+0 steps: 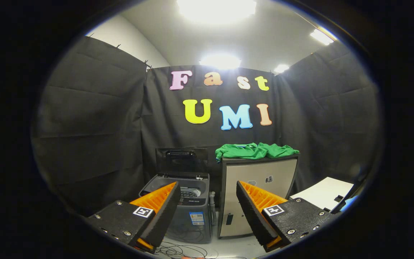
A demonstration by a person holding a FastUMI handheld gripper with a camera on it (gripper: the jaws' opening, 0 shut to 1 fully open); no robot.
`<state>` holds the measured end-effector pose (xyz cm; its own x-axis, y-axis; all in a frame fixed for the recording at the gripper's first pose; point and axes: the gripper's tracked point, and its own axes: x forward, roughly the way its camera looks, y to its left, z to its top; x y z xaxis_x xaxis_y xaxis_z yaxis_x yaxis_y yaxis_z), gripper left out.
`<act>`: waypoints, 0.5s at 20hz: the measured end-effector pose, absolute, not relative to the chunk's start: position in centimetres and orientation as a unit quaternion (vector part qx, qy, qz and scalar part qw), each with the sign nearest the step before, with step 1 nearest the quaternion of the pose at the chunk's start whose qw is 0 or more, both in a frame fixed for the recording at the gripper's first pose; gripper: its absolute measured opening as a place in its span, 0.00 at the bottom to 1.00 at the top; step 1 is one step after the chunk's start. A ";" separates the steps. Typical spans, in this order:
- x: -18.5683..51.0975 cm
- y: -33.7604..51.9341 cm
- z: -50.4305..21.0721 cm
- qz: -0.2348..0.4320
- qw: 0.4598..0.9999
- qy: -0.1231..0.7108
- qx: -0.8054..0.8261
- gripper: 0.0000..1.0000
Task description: Put the clothes into the washing machine and then close the washing machine lid.
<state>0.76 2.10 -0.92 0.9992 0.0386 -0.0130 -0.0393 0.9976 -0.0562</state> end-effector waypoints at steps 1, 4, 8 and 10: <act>0.8 2.0 -0.9 0.019 0.999 0.006 -0.027 0.96; 0.9 2.4 -1.4 0.024 0.999 0.009 -0.024 0.96; 1.4 2.4 -2.3 0.021 0.999 0.021 -0.036 0.96; 1.8 3.1 -2.3 0.029 0.999 0.020 -0.033 0.96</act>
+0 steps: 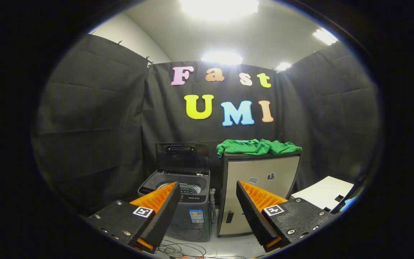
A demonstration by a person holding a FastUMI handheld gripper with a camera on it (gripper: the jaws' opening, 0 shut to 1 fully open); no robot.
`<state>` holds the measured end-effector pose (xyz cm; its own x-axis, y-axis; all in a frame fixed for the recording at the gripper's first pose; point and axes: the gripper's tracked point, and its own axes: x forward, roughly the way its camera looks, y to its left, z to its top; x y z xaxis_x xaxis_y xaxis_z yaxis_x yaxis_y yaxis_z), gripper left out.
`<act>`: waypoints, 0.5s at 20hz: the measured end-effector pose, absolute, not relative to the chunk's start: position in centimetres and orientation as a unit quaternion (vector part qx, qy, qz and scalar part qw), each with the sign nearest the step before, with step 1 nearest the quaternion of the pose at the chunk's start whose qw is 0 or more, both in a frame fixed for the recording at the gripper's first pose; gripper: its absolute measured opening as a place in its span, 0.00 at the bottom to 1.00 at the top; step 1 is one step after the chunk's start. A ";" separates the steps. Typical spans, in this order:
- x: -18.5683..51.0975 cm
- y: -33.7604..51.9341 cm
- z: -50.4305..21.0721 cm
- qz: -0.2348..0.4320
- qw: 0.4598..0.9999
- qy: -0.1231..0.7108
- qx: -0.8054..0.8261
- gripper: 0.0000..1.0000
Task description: Put the clothes into the washing machine and then close the washing machine lid.
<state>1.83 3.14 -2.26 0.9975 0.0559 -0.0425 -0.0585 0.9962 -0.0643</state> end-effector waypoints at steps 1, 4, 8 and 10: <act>2.0 3.5 -2.0 0.033 0.999 0.018 -0.033 0.96; 2.6 4.2 -1.6 0.041 0.998 0.015 -0.041 0.96; 3.4 5.2 -0.8 0.046 0.998 0.010 -0.042 0.96; 3.7 5.4 -0.5 0.043 0.998 0.011 -0.047 0.96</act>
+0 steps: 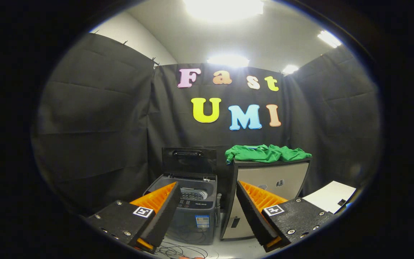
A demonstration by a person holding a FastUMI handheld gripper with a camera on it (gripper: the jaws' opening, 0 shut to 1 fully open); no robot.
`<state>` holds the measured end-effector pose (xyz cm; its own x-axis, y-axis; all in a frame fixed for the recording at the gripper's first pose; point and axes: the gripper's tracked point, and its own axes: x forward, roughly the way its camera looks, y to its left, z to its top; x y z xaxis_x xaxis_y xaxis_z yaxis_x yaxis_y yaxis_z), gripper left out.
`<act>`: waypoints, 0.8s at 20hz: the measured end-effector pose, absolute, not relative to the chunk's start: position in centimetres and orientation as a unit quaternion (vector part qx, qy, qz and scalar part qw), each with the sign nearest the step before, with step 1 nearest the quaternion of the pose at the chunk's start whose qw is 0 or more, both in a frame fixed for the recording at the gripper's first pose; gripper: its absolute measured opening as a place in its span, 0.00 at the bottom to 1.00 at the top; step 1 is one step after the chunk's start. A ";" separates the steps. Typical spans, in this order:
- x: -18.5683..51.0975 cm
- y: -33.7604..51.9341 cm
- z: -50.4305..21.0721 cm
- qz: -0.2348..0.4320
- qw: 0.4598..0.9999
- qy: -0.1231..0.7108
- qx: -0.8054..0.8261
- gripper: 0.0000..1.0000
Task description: Put the clothes into the washing machine and then close the washing machine lid.
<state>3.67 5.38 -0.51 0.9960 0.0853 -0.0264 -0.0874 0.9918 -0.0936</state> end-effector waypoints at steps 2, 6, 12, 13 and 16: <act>4.0 5.5 -0.5 0.035 0.998 0.016 -0.048 0.96; 4.5 5.8 -0.2 0.018 0.999 0.026 -0.040 0.96; 8.5 3.6 1.3 -0.025 0.999 0.036 -0.029 0.96; 9.5 3.1 1.9 -0.032 0.998 0.035 -0.028 0.96; 12.7 0.7 4.3 -0.048 0.998 0.030 -0.020 0.96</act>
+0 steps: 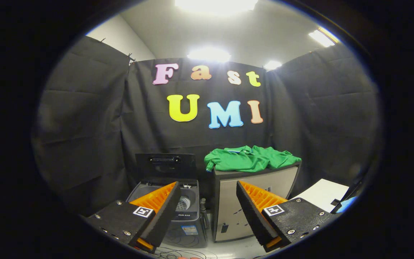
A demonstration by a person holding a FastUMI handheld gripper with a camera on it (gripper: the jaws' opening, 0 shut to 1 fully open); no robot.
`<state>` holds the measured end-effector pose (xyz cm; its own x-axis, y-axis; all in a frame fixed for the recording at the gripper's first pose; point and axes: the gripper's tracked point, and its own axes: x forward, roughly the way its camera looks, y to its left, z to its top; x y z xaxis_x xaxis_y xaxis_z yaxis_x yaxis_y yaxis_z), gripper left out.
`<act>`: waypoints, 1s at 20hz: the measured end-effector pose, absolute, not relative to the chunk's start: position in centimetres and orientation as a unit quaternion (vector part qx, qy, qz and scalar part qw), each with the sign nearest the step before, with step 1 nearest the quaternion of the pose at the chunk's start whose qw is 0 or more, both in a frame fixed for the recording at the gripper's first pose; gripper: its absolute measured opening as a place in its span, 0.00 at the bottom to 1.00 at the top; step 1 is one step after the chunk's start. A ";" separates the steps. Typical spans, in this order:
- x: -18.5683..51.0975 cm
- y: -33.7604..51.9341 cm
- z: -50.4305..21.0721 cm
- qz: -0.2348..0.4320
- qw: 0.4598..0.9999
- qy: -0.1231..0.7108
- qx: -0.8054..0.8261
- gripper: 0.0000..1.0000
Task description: Put the clothes into the washing machine and then close the washing machine lid.
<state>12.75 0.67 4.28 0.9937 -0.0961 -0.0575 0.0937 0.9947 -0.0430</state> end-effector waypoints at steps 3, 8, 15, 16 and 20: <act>15.9 -1.9 7.8 -0.061 0.998 0.019 -0.009 0.96; 21.5 -7.3 12.2 -0.091 0.995 0.024 -0.040 0.96; 29.2 -11.5 14.8 -0.095 0.992 0.043 -0.072 0.96; 30.2 -12.3 14.7 -0.100 0.990 0.051 -0.080 0.96; 33.9 -14.1 13.8 -0.095 0.986 0.084 -0.108 0.97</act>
<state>33.92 -14.12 13.84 0.9678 -0.2063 -0.1442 0.1703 0.9585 -0.2284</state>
